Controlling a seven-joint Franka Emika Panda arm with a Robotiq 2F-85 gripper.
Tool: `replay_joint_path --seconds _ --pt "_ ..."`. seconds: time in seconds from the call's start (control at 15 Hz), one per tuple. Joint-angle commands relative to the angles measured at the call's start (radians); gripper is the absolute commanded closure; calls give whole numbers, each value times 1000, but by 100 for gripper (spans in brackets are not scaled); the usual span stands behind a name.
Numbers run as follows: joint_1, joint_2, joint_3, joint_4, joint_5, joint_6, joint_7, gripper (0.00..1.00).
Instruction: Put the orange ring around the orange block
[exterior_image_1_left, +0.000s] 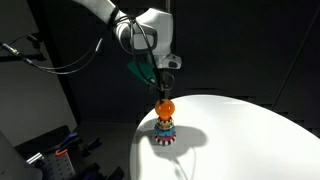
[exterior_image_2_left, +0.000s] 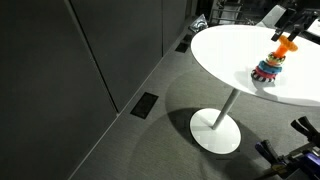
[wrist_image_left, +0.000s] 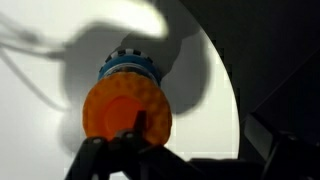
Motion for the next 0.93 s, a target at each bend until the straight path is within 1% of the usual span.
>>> replay_joint_path --seconds 0.0,0.33,0.87 --pt "-3 -30 -2 -8 26 4 -32 0" --pt "-3 -47 -6 -4 42 11 -37 0" --pt "-2 -40 -11 -2 39 74 -29 0"
